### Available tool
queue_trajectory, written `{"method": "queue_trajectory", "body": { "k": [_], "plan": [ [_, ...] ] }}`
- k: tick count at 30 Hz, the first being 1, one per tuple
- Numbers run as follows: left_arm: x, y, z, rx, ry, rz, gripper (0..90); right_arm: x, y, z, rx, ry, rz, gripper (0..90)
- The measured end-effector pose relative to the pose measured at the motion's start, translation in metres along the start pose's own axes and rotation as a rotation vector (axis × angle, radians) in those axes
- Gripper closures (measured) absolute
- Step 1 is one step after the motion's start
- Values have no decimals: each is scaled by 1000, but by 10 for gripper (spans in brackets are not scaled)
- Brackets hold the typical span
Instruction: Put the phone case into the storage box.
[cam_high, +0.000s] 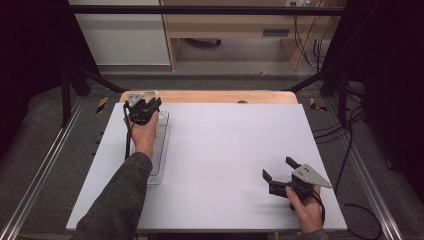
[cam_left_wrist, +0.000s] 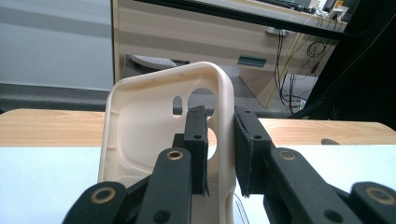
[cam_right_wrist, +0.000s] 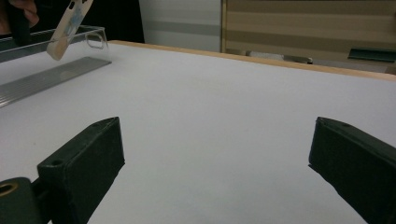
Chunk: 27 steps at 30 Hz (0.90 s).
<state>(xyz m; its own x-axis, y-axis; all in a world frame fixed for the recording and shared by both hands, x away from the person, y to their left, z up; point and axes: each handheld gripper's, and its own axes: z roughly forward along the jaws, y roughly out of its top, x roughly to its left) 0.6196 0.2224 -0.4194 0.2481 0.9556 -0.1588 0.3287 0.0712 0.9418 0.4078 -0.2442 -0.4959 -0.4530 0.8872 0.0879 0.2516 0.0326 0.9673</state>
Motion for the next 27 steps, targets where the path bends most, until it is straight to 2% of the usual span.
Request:
{"method": "queue_trajectory", "body": {
  "k": [27],
  "plan": [
    [0,-3,4,13,-6,-11,744,-1,-1,0,3,-1,3,32]
  ]
}}
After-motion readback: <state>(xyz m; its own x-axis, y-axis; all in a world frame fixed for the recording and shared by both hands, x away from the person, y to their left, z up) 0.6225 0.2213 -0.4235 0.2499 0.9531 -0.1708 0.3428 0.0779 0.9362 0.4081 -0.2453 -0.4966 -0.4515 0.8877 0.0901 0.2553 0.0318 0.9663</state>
